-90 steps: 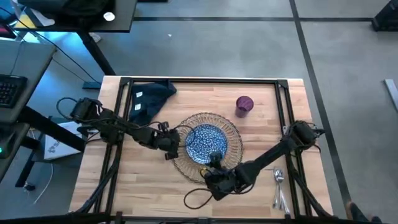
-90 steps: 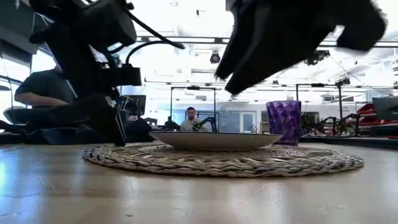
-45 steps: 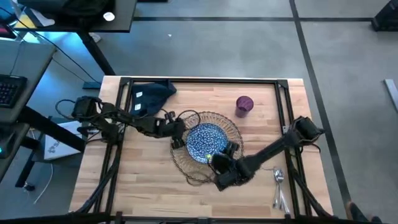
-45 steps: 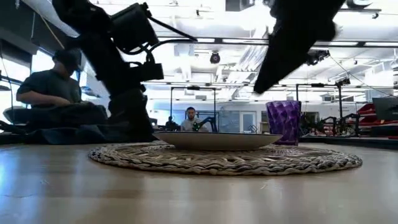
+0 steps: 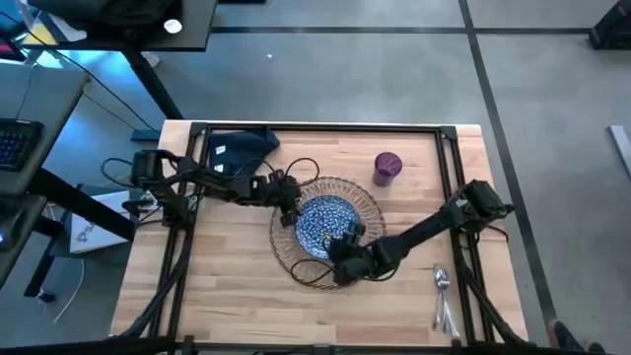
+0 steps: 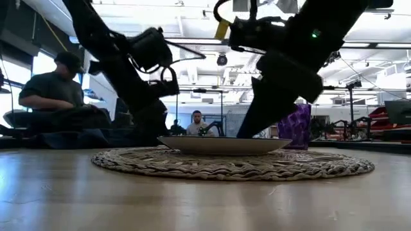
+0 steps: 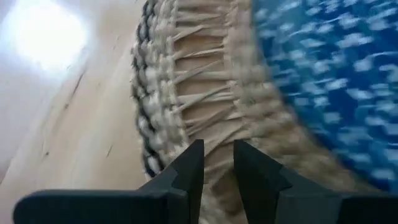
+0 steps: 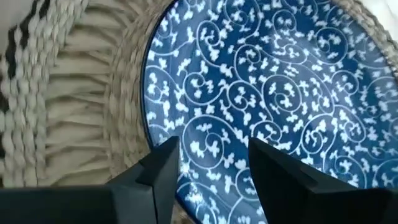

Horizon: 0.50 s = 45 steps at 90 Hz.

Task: Set table place
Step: Put the blue plate on the center of the table mat

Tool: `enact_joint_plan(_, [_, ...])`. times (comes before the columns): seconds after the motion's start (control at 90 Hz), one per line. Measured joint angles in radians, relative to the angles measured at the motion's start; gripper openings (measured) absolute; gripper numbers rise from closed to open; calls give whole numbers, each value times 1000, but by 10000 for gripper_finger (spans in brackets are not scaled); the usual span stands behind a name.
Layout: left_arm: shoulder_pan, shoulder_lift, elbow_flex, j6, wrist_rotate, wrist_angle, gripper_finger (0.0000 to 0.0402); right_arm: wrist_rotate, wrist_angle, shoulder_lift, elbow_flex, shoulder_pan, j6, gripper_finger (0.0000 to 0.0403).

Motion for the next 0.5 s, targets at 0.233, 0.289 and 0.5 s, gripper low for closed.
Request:
enact_joint_plan(0.233, [8, 32, 3, 0, 9, 16, 69, -14, 1, 0, 1, 24, -28, 161])
enact_joint_plan(0.289, [8, 29, 2, 1, 9, 23, 69, -14, 6, 0, 1, 28, -28, 161])
enact_joint_plan(0.5, [8, 31, 9, 1, 13, 40, 69, 28, 7, -14, 2, 42, -2, 161])
